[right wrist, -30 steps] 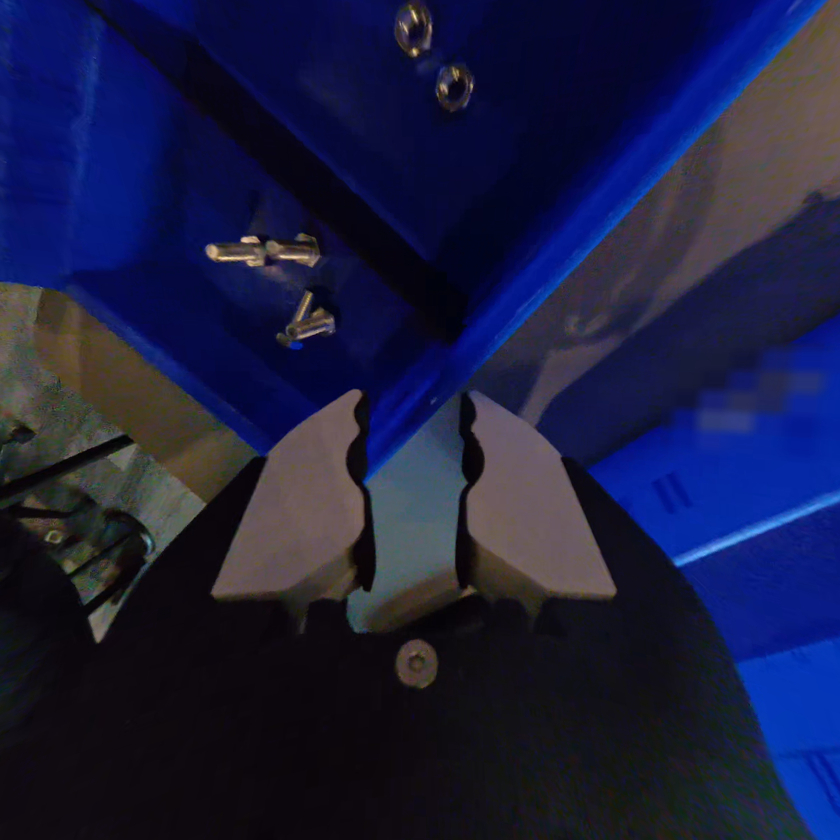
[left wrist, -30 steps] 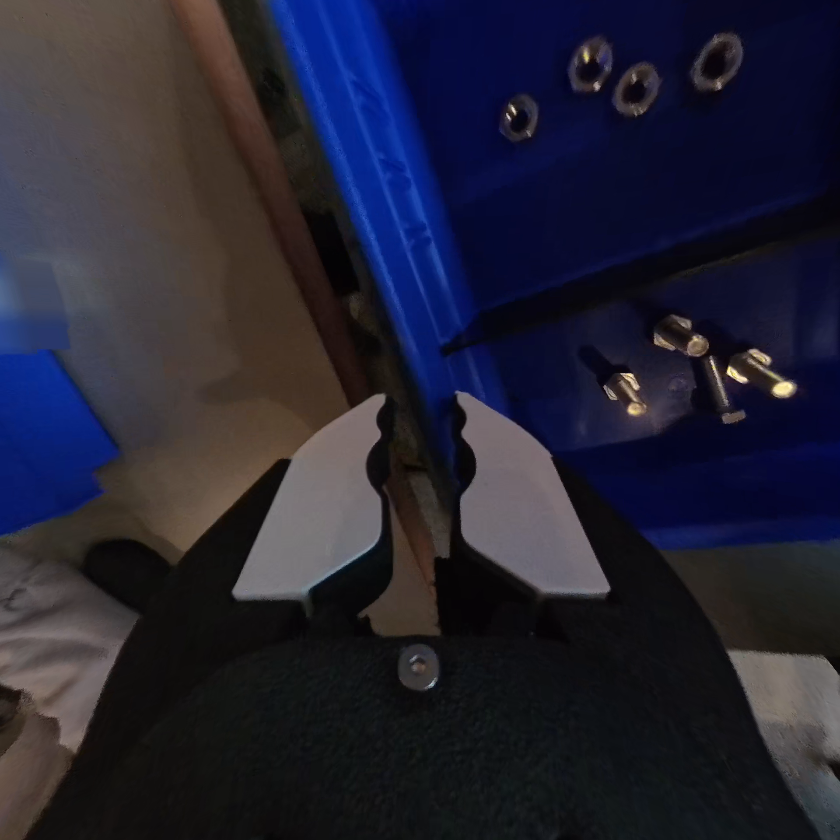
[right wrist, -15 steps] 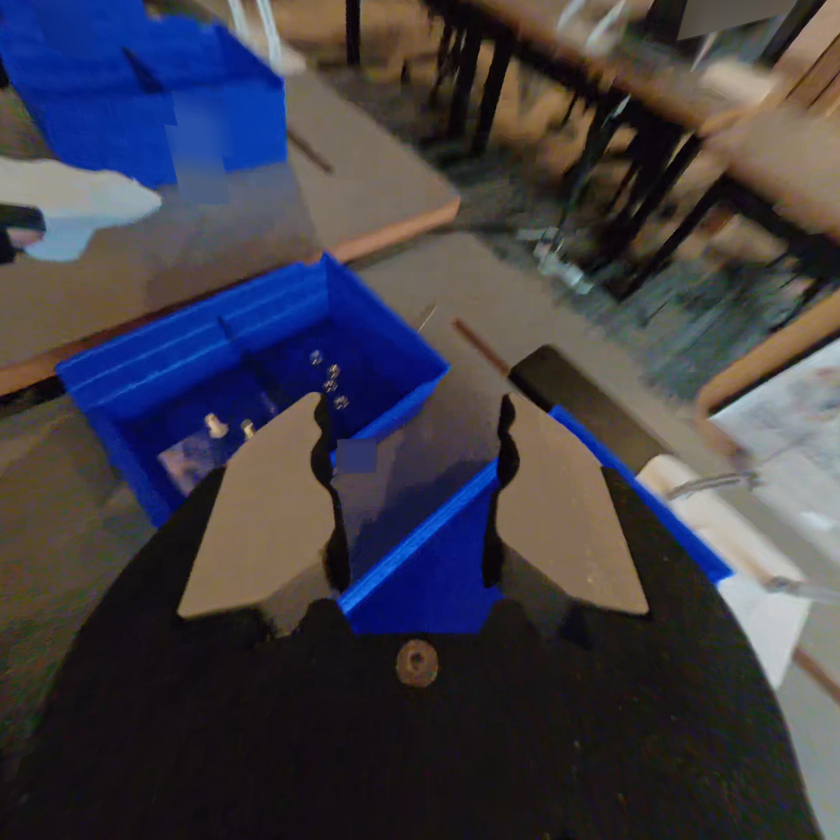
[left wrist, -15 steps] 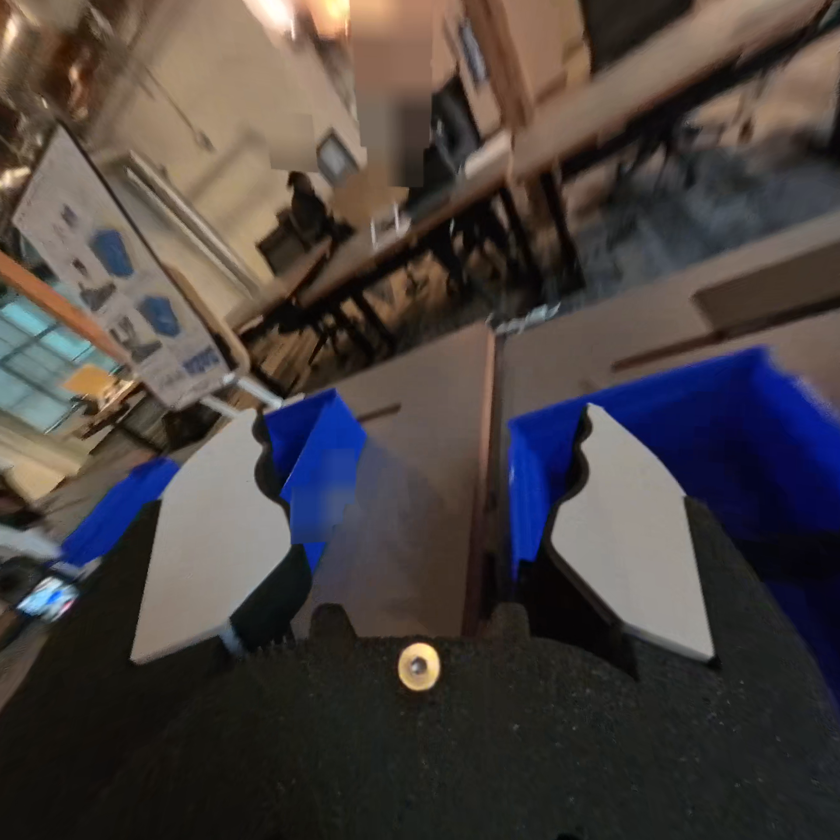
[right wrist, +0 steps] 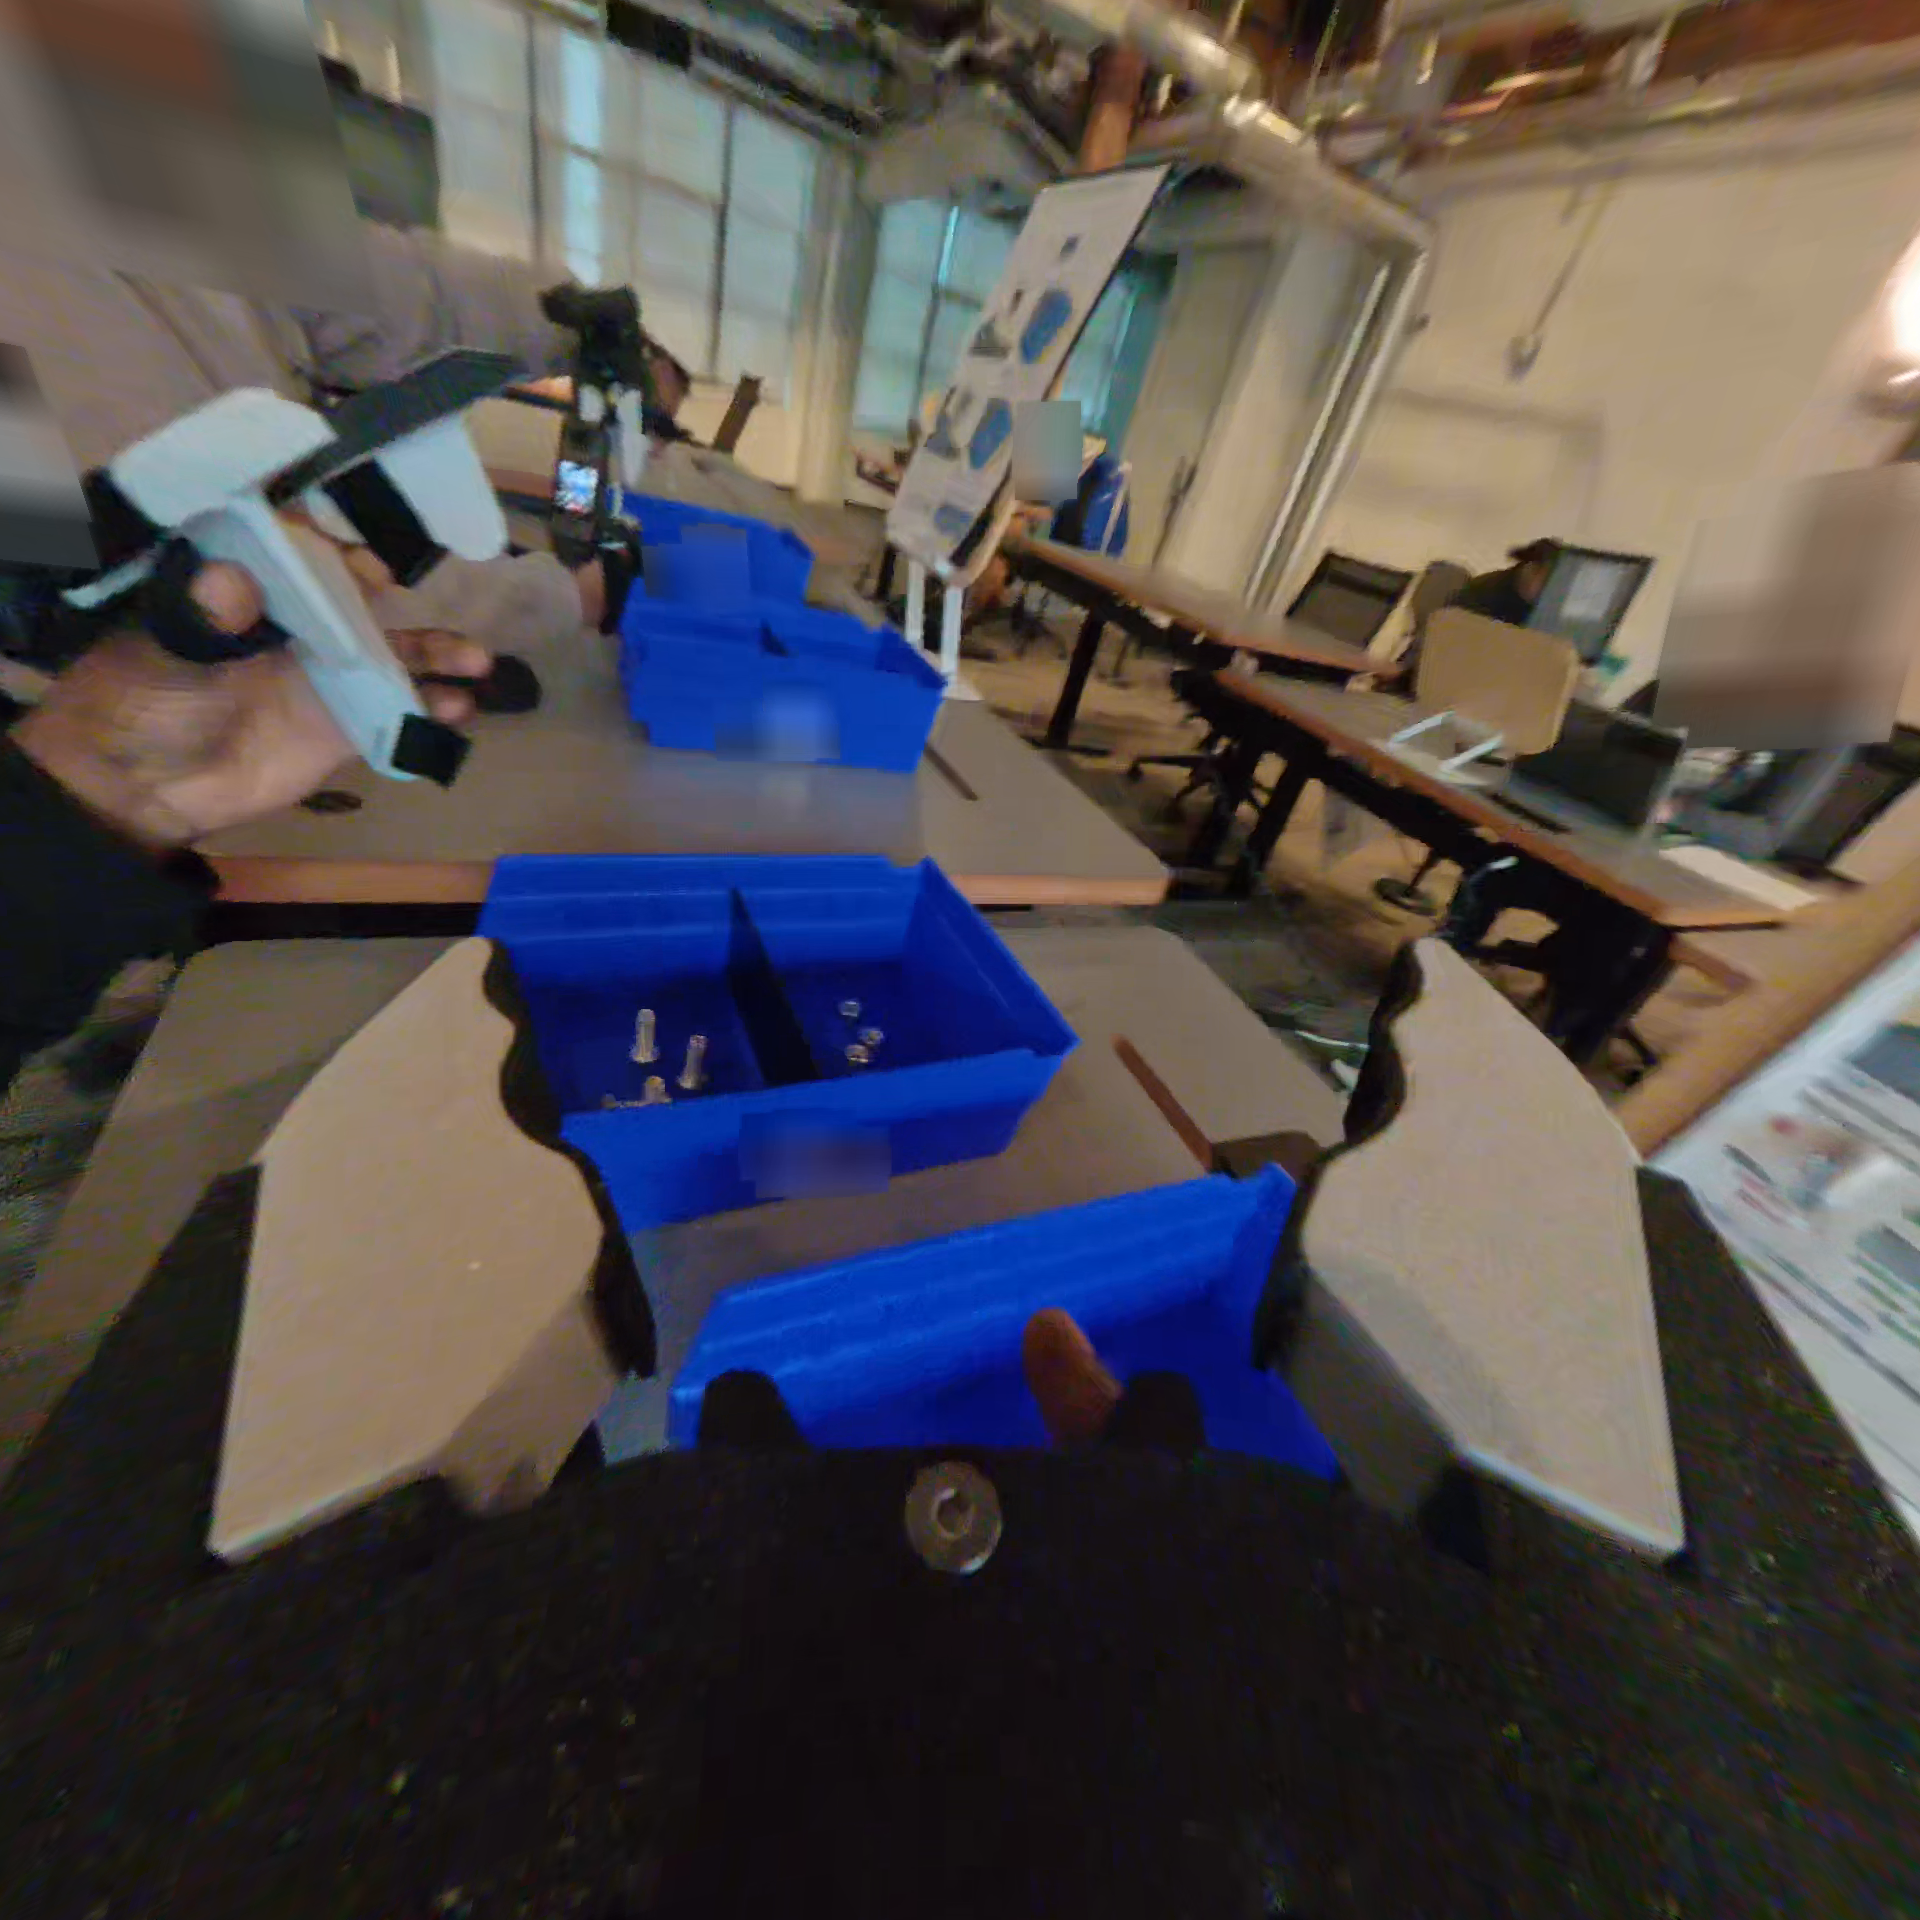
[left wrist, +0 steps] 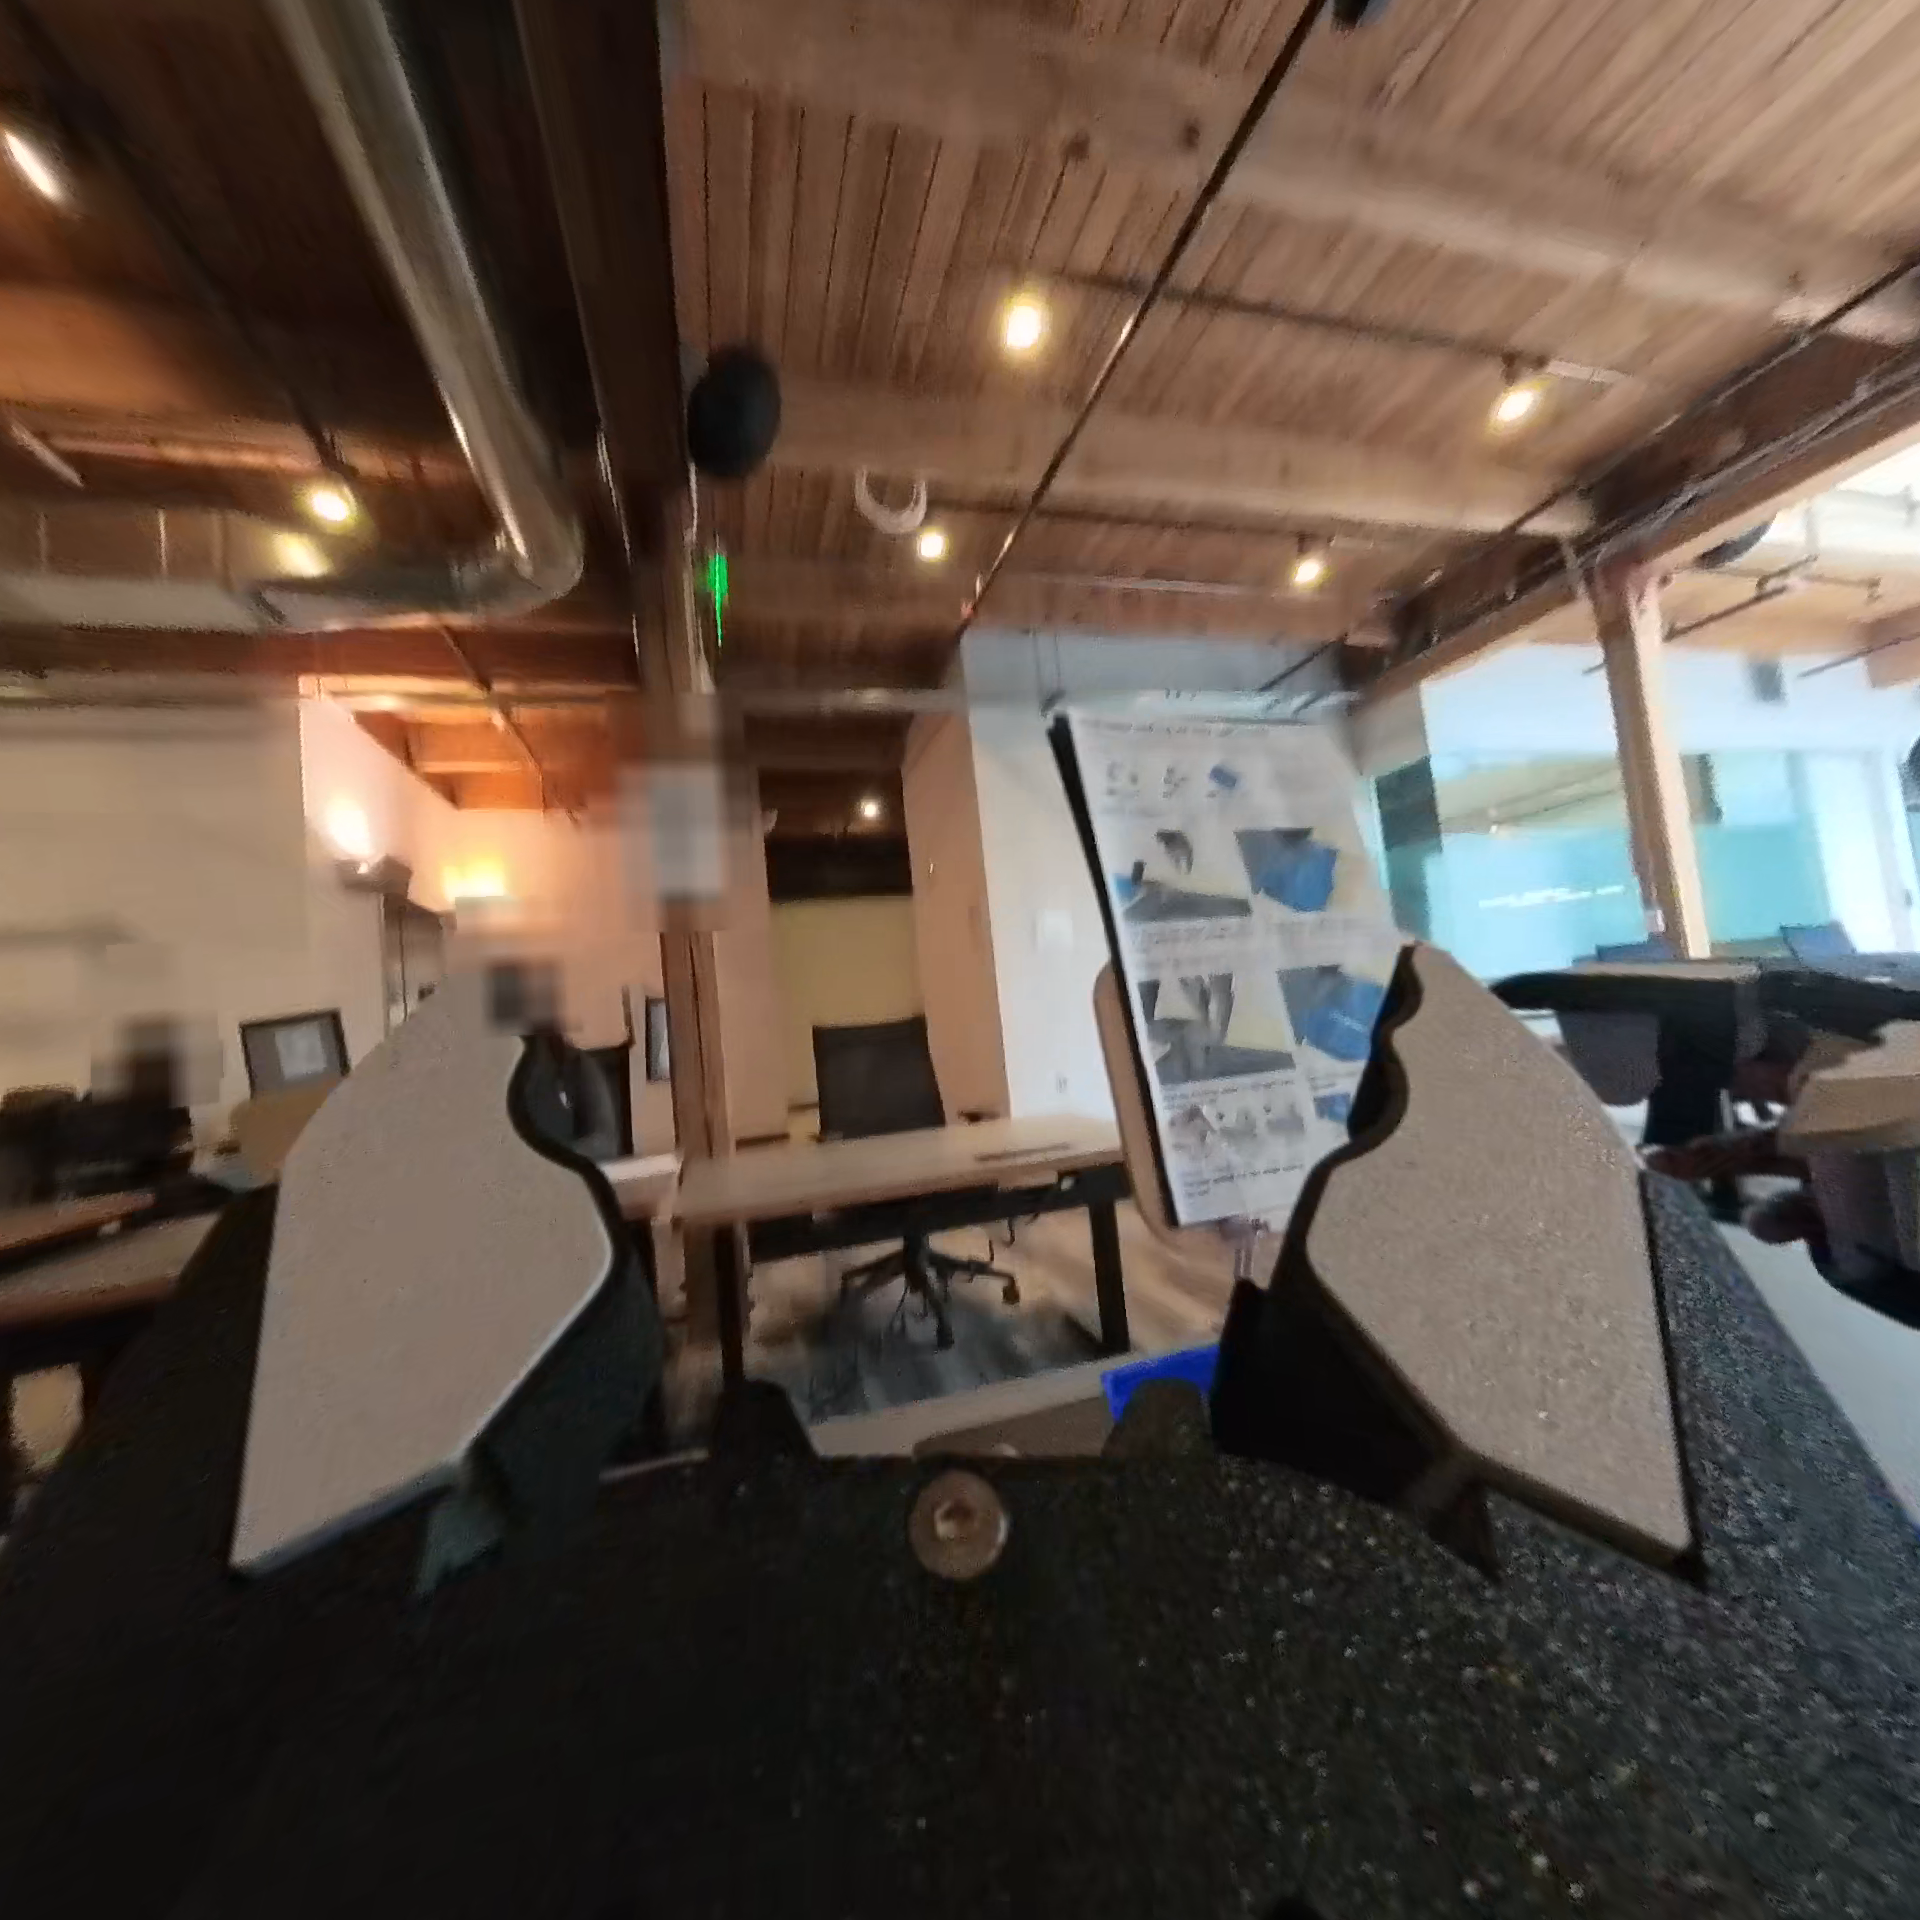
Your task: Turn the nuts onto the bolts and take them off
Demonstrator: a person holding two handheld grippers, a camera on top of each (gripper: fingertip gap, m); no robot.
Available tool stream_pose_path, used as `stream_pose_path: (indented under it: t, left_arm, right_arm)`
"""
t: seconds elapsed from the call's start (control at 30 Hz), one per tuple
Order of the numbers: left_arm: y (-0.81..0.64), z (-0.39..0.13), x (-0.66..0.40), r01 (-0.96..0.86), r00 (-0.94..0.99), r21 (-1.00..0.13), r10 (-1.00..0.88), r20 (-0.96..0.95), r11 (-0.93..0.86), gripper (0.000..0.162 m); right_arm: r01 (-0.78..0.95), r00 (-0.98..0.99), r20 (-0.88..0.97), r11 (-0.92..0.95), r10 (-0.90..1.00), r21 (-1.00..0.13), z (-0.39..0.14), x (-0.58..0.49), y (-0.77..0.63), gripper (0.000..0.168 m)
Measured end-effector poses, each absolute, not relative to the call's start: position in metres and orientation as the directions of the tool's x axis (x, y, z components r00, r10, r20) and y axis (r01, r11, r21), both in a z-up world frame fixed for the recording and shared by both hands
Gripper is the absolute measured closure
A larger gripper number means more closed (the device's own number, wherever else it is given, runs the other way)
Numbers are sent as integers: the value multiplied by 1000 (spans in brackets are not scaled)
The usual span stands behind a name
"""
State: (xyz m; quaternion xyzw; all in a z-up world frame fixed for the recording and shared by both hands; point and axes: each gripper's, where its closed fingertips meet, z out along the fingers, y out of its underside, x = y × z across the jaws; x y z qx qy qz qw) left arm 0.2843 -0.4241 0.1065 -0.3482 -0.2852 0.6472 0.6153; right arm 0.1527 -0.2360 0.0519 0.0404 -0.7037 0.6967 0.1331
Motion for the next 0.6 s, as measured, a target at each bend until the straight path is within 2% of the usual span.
stream_pose_path:
  t: [0.1,0.13,0.17,0.23,0.27,0.33,0.4,0.47,0.6]
  left_arm:
    - [-397,95,279,-552,100,-831,984,-145,-67,26]
    - [-386,87,273,-511,152,-857,975,-161,-62,41]
    - [-378,81,267,-480,184,-876,970,-160,-54,50]
    - [-369,73,255,-459,164,-885,972,-168,-75,90]
    - [-363,68,246,-439,157,-894,973,-172,-87,98]
    - [-357,51,220,-312,146,-947,981,-125,-74,97]
    - [-351,22,191,-109,125,-992,989,-77,-63,89]
    - [-344,-9,166,88,101,-993,992,-72,-81,81]
    - [-324,-57,128,338,120,-935,990,-73,-110,82]
  right_arm:
    - [-208,-951,235,146,199,-967,29,127,-201,22]
    - [-197,-948,235,189,213,-962,19,119,-191,22]
    - [-162,-944,217,225,250,-961,10,108,-181,22]
    - [-82,-938,175,299,299,-951,-11,88,-162,41]
    - [-51,-930,163,323,330,-945,-19,79,-154,44]
    - [58,-893,137,411,429,-910,-41,57,-133,68]
    - [212,-858,67,469,510,-857,-66,43,-119,65]
    - [339,-818,0,482,576,-808,-85,34,-110,68]
    - [468,-765,-58,491,641,-735,-116,24,-103,70]
